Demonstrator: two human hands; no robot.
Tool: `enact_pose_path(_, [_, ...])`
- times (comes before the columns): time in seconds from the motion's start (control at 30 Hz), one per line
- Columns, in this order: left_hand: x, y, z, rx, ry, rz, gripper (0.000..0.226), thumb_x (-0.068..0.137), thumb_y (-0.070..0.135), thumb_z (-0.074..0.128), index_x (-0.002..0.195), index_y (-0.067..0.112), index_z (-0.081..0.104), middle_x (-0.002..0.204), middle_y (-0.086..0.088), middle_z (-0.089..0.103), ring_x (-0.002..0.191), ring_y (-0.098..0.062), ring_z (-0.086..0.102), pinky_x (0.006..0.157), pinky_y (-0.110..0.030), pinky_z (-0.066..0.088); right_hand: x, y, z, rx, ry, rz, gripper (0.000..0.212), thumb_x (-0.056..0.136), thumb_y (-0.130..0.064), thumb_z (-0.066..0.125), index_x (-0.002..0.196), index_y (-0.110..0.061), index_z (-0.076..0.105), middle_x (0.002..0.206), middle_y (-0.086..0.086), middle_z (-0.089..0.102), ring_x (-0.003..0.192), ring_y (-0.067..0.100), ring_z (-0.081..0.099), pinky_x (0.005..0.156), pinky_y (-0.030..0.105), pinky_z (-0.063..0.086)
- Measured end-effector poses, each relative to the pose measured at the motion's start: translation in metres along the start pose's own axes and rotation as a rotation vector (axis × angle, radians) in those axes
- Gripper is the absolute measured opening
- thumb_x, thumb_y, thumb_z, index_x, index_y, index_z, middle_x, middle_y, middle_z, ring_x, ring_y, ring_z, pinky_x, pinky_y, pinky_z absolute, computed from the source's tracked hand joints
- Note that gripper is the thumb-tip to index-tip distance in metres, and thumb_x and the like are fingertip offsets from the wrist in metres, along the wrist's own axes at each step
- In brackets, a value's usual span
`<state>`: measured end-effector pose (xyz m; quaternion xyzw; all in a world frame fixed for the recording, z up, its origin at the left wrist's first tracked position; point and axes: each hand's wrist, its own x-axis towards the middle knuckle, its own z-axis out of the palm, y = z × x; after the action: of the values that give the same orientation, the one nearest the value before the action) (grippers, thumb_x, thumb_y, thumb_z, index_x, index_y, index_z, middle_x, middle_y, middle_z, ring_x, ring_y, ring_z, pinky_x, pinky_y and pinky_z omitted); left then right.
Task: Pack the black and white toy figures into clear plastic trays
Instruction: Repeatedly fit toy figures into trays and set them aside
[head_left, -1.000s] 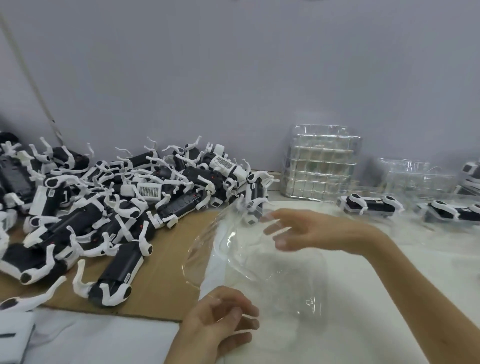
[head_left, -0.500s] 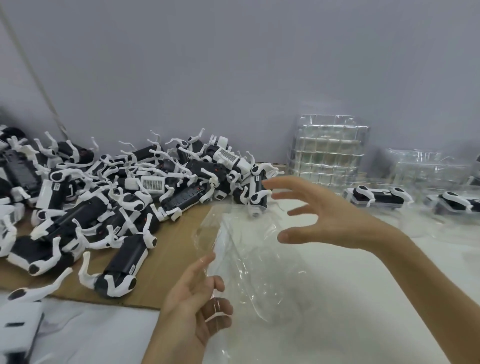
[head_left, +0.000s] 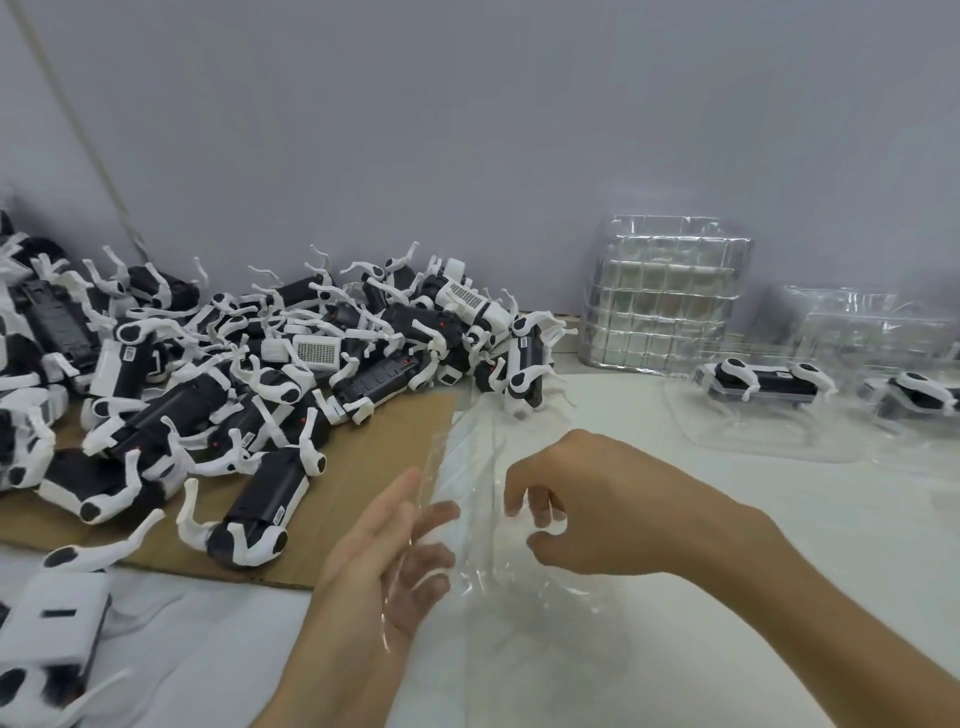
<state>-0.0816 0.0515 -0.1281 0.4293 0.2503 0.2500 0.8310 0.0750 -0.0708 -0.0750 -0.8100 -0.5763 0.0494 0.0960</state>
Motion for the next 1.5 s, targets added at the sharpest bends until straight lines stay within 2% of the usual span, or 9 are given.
enact_pose_path(0.2, [0.001,0.005,0.001,-0.036,-0.015,0.007,0.056,0.074,0.050,0.057,0.122,0.021,0.063,0.113,-0.005,0.074,0.095,-0.022,0.074,0.083,-0.042,0.047,0.003,0.010,-0.003,0.033,0.180,0.151,0.034,0.087,-0.041,0.065,0.119,-0.035,0.054,0.105,-0.016,0.059,0.083,0.006,0.051,0.074,0.026,0.043])
enact_pose_path(0.47, [0.000,0.001,0.006,-0.004,-0.034,0.084,0.031,0.074,0.035,0.061,0.097,0.018,0.073,0.071,-0.009,0.064,0.057,-0.019,0.063,0.053,-0.027,0.053,0.004,0.008,0.003,0.015,0.135,0.198,0.045,0.085,-0.045,0.069,0.120,-0.031,0.044,0.118,-0.009,0.058,0.088,0.012,0.054,0.076,0.031,0.047])
enact_pose_path(0.6, [0.002,0.000,-0.001,-0.040,-0.027,0.118,0.027,0.074,0.032,0.062,0.092,0.014,0.068,0.066,-0.006,0.058,0.055,-0.018,0.059,0.052,-0.027,0.052,0.003,0.004,0.005,0.052,0.125,0.209,0.042,0.083,-0.055,0.067,0.105,-0.038,0.035,0.114,-0.009,0.062,0.085,0.013,0.058,0.072,0.033,0.049])
enact_pose_path(0.8, [0.002,-0.001,-0.002,-0.065,-0.059,0.066,0.031,0.071,0.036,0.063,0.091,0.013,0.063,0.064,-0.002,0.058,0.052,-0.015,0.057,0.047,-0.024,0.049,0.002,0.000,0.005,-0.040,0.108,0.198,0.030,0.090,-0.050,0.060,0.119,-0.048,0.055,0.116,-0.022,0.062,0.096,0.009,0.054,0.074,0.026,0.034])
enact_pose_path(1.03, [0.002,-0.003,-0.002,-0.007,-0.025,0.082,0.029,0.077,0.035,0.061,0.096,0.016,0.073,0.068,-0.004,0.059,0.055,-0.015,0.057,0.056,-0.029,0.044,0.001,0.001,0.005,-0.027,0.087,0.207,0.024,0.087,-0.047,0.064,0.108,-0.039,0.056,0.096,-0.018,0.058,0.071,0.001,0.045,0.058,0.014,0.028])
enact_pose_path(1.13, [0.004,-0.004,-0.008,-0.027,0.083,0.057,0.033,0.088,0.029,0.061,0.115,0.012,0.067,0.081,-0.006,0.068,0.060,-0.014,0.061,0.058,-0.027,0.048,0.000,0.003,0.002,0.051,0.127,0.231,0.029,0.082,-0.054,0.069,0.103,-0.037,0.059,0.095,-0.017,0.055,0.078,0.002,0.048,0.060,0.015,0.033])
enact_pose_path(1.23, [0.002,-0.004,-0.010,0.020,0.217,0.075,0.038,0.088,0.031,0.066,0.124,0.018,0.059,0.100,-0.001,0.075,0.079,-0.014,0.072,0.072,-0.032,0.050,-0.001,0.002,-0.002,0.082,0.198,0.264,0.036,0.075,-0.061,0.073,0.095,-0.034,0.059,0.096,-0.017,0.054,0.086,0.007,0.052,0.062,0.020,0.038])
enact_pose_path(1.33, [0.001,0.001,-0.003,0.237,0.234,0.182,0.065,0.073,0.048,0.078,0.132,0.038,0.052,0.129,0.014,0.061,0.112,-0.006,0.061,0.080,-0.023,0.042,-0.003,-0.002,-0.009,0.174,0.175,0.220,0.033,0.076,-0.064,0.071,0.088,-0.034,0.061,0.094,-0.016,0.061,0.075,0.000,0.057,0.057,0.019,0.039])
enact_pose_path(1.5, [-0.005,-0.004,0.003,0.406,0.091,0.221,0.052,0.076,0.031,0.076,0.122,0.045,0.056,0.121,0.032,0.062,0.111,0.016,0.055,0.087,-0.017,0.042,0.007,0.008,-0.016,0.522,0.578,0.087,0.005,0.091,-0.022,0.069,0.090,-0.027,0.070,0.085,-0.020,0.069,0.063,0.006,0.068,0.051,0.008,0.041])
